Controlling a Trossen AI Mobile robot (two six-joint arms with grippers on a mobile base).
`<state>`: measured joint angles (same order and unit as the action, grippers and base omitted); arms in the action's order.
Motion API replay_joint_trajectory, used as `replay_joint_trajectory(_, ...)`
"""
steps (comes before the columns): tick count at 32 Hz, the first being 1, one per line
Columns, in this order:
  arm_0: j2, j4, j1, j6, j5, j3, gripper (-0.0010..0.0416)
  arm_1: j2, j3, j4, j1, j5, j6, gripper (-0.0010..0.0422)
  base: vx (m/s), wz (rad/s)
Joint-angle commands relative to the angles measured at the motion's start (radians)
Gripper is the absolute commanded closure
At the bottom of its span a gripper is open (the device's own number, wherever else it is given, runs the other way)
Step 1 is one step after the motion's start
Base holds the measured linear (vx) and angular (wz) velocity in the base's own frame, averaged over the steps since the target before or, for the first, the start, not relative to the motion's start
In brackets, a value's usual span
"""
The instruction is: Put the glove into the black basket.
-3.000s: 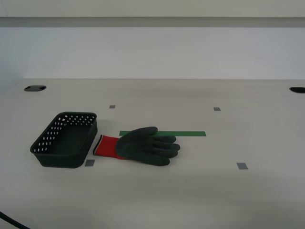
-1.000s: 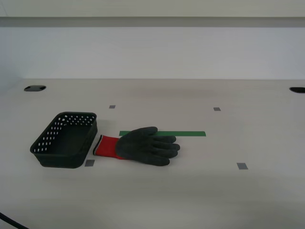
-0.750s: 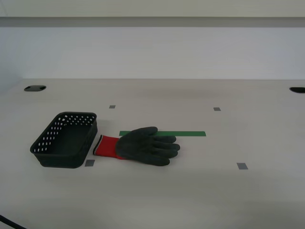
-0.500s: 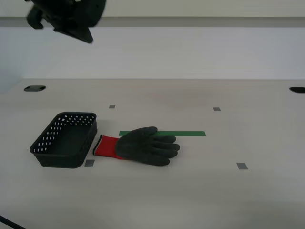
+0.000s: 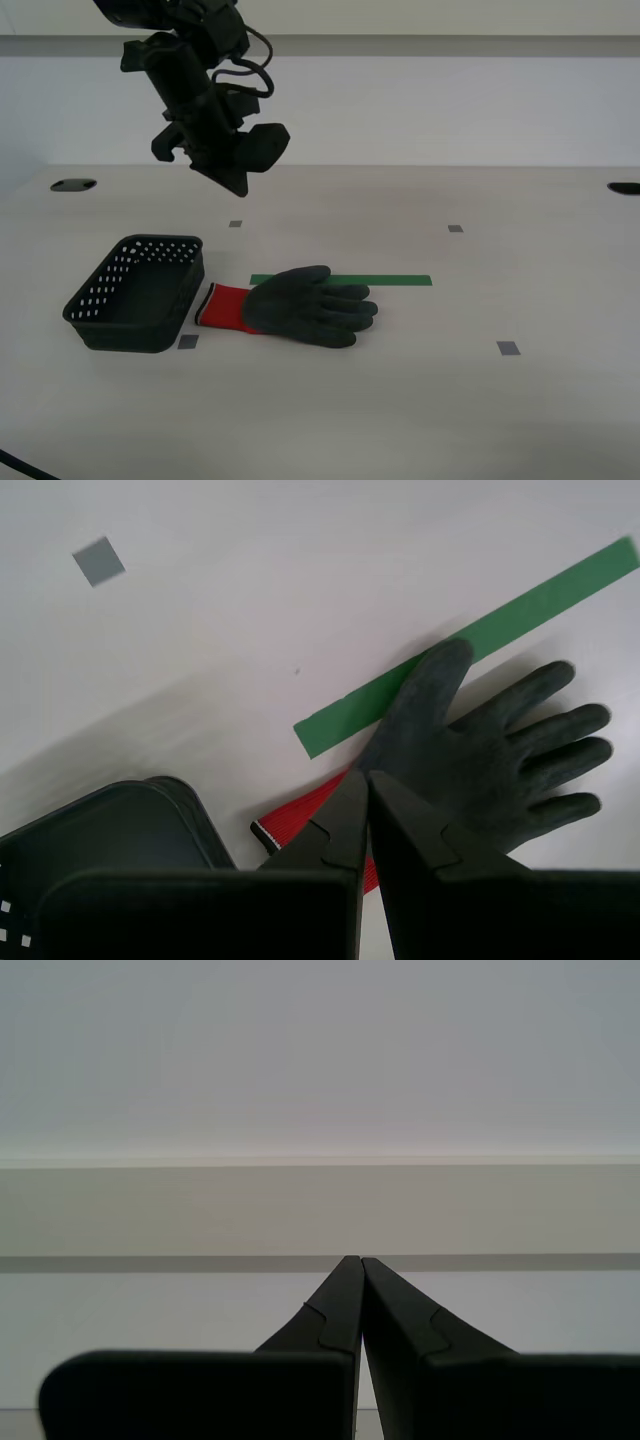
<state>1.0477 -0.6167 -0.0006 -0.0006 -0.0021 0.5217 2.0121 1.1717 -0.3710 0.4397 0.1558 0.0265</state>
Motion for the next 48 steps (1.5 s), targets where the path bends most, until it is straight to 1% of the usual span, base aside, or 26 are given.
replay_joint_trajectory(1,0.0,-0.003,0.001,0.0,0.002,0.002,0.0405,0.084,0.075,-0.122,0.011,0.002,0.108,0.0412,0.0,0.0)
replay_joint_trajectory(2,0.0,-0.001,0.001,0.0,0.002,0.002,0.0405,0.121,0.103,-0.177,0.015,0.002,0.167,0.0412,0.0,0.0)
replay_joint_trajectory(5,0.0,-0.002,0.0,0.0,0.002,0.002,0.0405,0.192,0.147,-0.278,0.027,0.002,0.293,0.0412,0.0,0.0)
replay_joint_trajectory(7,0.0,-0.002,0.0,0.0,0.002,0.002,0.0405,0.22,0.152,-0.288,0.028,0.002,0.336,0.0412,0.0,0.0)
replay_joint_trajectory(10,0.0,-0.002,0.0,0.0,0.002,0.002,0.0405,0.25,0.146,-0.294,0.027,0.001,0.427,0.0412,0.0,0.0)
replay_joint_trajectory(14,0.0,-0.002,0.001,0.0,0.002,0.002,0.0405,0.254,0.14,-0.312,0.027,-0.008,0.512,0.0412,0.0,0.0)
replay_joint_trajectory(15,0.0,-0.002,0.001,0.0,0.002,0.002,0.0405,0.254,0.135,-0.312,0.027,-0.009,0.563,0.0412,0.0,0.0)
replay_joint_trajectory(16,0.0,-0.002,0.001,0.0,0.002,0.002,0.0405,0.254,0.135,-0.309,0.027,-0.01,0.583,0.0412,0.0,0.0)
replay_joint_trajectory(17,0.0,-0.002,0.0,0.0,0.002,0.002,0.0405,0.254,0.135,-0.303,0.027,-0.01,0.576,0.0412,0.0,0.0)
replay_joint_trajectory(18,0.0,-0.002,0.001,0.0,0.002,0.002,0.0405,0.256,0.135,-0.285,0.027,-0.028,0.536,0.0412,0.0,0.0)
replay_joint_trajectory(19,0.0,-0.002,0.0,0.0,0.002,0.002,0.0405,0.256,0.135,-0.274,0.027,-0.044,0.514,0.0412,0.0,0.0)
replay_joint_trajectory(20,0.0,-0.002,0.0,0.0,0.002,0.002,0.0405,0.258,0.135,-0.259,0.027,-0.078,0.482,0.0412,0.0,0.0)
replay_joint_trajectory(21,0.0,-0.002,0.0,0.0,0.002,0.002,0.0405,0.258,0.135,-0.253,0.027,-0.095,0.474,0.0412,0.0,0.0)
replay_joint_trajectory(27,0.0,-0.002,0.001,0.0,0.002,0.002,0.0405,0.258,0.129,-0.22,0.026,-0.1,0.455,0.0411,0.0,0.0)
replay_joint_trajectory(29,0.0,-0.002,0.0,0.0,0.002,0.002,0.0405,0.258,0.124,-0.211,0.027,-0.1,0.459,0.04,0.0,0.0)
replay_joint_trajectory(33,0.0,-0.002,0.0,0.0,0.002,0.002,0.0405,0.258,0.095,-0.18,0.027,-0.1,0.457,0.0325,0.0,0.0)
replay_joint_trajectory(34,0.0,-0.002,0.0,0.0,0.002,0.002,0.0405,0.258,0.076,-0.154,0.027,-0.1,0.409,0.0276,0.0,0.0)
replay_joint_trajectory(36,0.0,-0.002,0.0,0.0,0.002,0.002,0.0405,0.258,0.066,-0.143,0.028,-0.1,0.367,0.025,0.0,0.0)
replay_joint_trajectory(37,0.0,-0.002,0.0,0.0,0.002,0.002,0.0405,0.258,0.055,-0.134,0.028,-0.101,0.333,0.0223,0.0,0.0)
replay_joint_trajectory(38,0.0,-0.002,0.001,0.0,0.002,0.002,0.0405,0.258,0.05,-0.125,0.028,-0.125,0.312,0.0208,0.0,0.0)
replay_joint_trajectory(40,0.0,-0.002,0.0,0.0,0.002,0.002,0.0405,0.258,0.04,-0.105,0.028,-0.149,0.294,0.0194,0.0,0.0)
replay_joint_trajectory(42,0.0,-0.002,0.0,0.0,0.002,0.002,0.0405,0.258,0.038,-0.101,0.028,-0.149,0.284,0.0191,0.0,0.0)
replay_joint_trajectory(43,0.0,-0.002,0.0,0.0,0.002,0.002,0.0405,0.258,0.038,-0.1,0.029,-0.149,0.26,0.0194,0.0,0.0)
replay_joint_trajectory(44,0.0,-0.002,0.001,0.0,0.002,0.002,0.0405,0.258,0.038,-0.097,0.028,-0.149,0.221,0.0205,0.0,0.0)
replay_joint_trajectory(47,0.0,-0.002,0.001,0.0,0.002,0.002,0.0405,0.258,0.037,-0.097,0.029,-0.148,0.203,0.0222,0.0,0.0)
replay_joint_trajectory(48,0.0,-0.002,0.0,0.0,0.002,0.002,0.0405,0.258,0.037,-0.101,0.033,-0.148,0.19,0.0236,0.0,0.0)
